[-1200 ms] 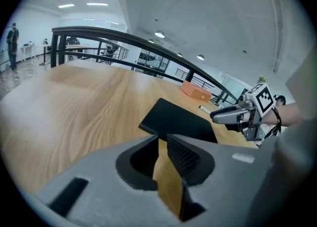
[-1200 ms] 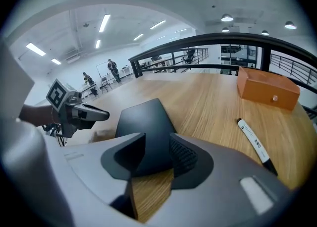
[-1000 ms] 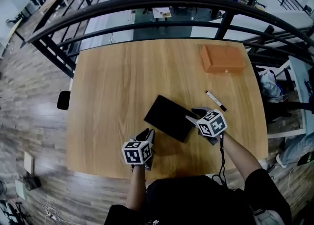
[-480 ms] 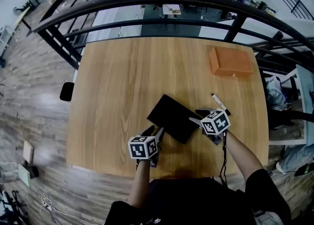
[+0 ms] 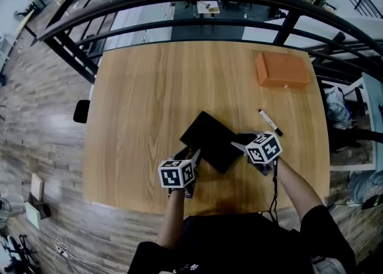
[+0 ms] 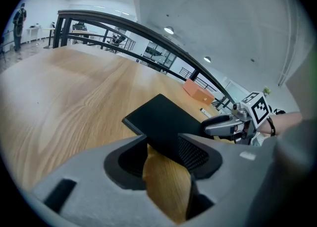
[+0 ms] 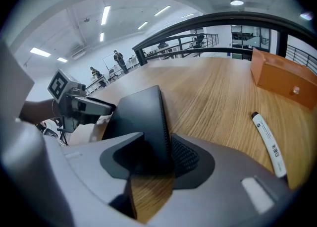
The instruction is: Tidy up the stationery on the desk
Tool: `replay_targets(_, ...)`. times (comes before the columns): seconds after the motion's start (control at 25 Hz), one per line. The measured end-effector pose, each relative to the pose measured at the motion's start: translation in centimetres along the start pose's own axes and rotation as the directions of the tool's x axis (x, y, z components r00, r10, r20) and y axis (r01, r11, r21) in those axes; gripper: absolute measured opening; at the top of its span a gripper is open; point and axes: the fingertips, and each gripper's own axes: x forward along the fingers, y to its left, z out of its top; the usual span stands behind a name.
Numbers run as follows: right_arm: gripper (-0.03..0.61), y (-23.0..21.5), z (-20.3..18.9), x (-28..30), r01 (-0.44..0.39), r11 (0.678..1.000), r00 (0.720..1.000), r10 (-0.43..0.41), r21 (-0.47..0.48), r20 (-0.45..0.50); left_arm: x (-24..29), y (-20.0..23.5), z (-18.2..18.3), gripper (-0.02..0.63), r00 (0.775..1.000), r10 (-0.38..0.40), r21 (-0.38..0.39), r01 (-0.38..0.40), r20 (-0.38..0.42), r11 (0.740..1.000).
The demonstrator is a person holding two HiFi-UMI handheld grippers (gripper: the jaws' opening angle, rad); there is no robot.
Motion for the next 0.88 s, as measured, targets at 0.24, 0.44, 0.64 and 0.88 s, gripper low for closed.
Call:
replay_targets(0.24, 0.173, 1.0, -0.7, -0.2, 0.009, 1.0, 1.0, -0.009, -0.01, -0.002, 0.2, 0.4, 0.2, 0.165, 1.0, 0.001, 0.044, 0.001, -0.026, 0.999)
replay_targets(0.44, 0.167, 1.6, -1.4, -0.4, 0.012, 1.0, 1.0, -0.012, -0.015, -0.005, 0.7, 0.7, 0.4, 0.133, 0.999, 0.006, 0.093, -0.001, -0.052, 0.996)
replay_targets(0.64, 0.167, 2.1, -2.2, -0.8, 0.029, 1.0, 1.0, -0.029, 0.011, 0.005, 1.0, 0.6, 0.4, 0.121, 0.997, -0.008, 0.112, 0.016, -0.071, 0.994)
replay_targets(0.88, 0.17, 3.1, -3.4, -1.2, 0.039, 0.998, 0.999, -0.04, 0.041, 0.01, 1.1, 0.3, 0.0, 0.108, 0.996, -0.019, 0.116, 0.03, -0.092, 0.993)
